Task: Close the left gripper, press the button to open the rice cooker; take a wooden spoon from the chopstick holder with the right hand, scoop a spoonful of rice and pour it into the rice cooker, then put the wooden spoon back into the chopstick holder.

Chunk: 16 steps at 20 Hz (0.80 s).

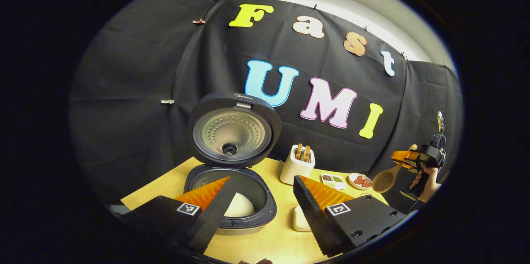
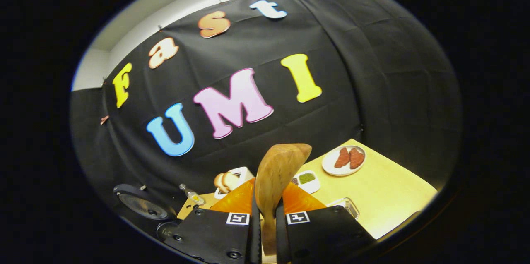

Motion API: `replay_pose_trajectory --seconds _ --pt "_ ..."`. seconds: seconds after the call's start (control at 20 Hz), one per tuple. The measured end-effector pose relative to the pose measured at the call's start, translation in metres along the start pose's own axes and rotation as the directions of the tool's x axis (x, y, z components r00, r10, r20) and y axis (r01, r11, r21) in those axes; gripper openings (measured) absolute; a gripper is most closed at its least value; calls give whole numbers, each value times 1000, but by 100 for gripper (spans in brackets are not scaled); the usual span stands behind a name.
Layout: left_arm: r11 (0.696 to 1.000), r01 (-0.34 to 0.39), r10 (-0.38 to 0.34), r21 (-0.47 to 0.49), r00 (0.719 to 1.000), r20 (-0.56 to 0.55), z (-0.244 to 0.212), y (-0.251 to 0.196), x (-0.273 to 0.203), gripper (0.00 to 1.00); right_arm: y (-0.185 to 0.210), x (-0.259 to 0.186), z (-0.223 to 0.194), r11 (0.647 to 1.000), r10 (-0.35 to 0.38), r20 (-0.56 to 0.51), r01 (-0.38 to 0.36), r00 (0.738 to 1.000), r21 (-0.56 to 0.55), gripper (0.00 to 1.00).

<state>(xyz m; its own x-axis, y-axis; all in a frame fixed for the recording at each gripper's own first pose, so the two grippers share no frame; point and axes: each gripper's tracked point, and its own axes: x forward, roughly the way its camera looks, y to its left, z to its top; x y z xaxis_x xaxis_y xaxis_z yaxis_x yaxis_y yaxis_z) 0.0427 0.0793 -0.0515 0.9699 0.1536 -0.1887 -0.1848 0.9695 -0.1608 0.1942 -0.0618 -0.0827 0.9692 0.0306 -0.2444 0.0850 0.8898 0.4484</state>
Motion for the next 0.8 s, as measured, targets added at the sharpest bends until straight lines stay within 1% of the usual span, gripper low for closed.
replay_pose_trajectory --seconds 0.1,0.2,0.3,0.4,0.6,0.8 --pt "999 -34 34 -4 999 -3 0 -6 1 95 -38 11 4 997 -55 1 55 999 53 18" --pt "999 -42 43 17 999 -26 -5 -19 1 95 -77 23 8 990 -111 6 110 994 93 18" --pt "997 -60 61 52 998 -27 -4 -30 -3 95 -108 33 7 981 -150 -2 149 989 123 18" --pt "994 -81 82 71 996 -23 -5 -42 -6 95 -134 43 -1 971 -180 -35 183 983 157 18" --pt "991 -115 118 62 992 -53 -18 -64 -2 95 -169 64 -37 961 -208 -115 225 971 163 18" --pt "989 -124 129 83 990 -59 -20 -87 2 95 -179 88 -71 955 -204 -172 235 964 183 18"
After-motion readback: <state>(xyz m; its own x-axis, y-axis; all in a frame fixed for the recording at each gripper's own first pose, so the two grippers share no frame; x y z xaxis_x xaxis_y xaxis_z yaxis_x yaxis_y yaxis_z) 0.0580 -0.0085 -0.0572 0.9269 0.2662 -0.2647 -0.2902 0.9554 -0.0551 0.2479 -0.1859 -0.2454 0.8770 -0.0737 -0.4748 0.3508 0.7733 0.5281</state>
